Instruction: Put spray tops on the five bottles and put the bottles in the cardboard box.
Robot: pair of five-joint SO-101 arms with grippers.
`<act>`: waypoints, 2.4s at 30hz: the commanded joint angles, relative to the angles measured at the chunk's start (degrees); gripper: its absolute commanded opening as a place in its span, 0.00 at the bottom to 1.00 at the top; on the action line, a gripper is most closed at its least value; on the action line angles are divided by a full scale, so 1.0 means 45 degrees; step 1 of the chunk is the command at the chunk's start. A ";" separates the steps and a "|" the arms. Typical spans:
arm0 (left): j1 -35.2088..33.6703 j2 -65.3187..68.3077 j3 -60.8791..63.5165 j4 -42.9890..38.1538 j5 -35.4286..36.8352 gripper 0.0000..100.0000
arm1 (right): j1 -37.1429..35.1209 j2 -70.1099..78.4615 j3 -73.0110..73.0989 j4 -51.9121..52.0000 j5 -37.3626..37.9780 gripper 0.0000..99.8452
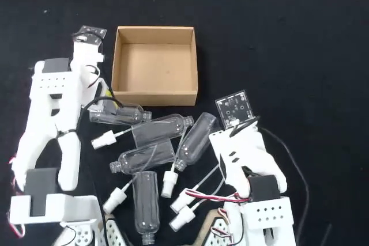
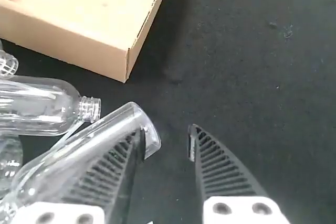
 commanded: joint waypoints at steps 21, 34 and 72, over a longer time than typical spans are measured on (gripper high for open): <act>-0.1475 0.0117 -0.2042 0.2071 -0.0488 0.20 | -0.0137 0.0029 0.0049 -0.0449 -0.0039 0.13; 0.0694 0.0117 -0.0225 0.0625 0.0039 0.32 | -0.0137 0.0029 0.0107 -0.0430 -0.0020 0.13; 0.0303 0.0176 0.0889 -0.2676 -0.7111 0.30 | -0.0195 0.0029 0.0264 -0.0469 0.0000 0.13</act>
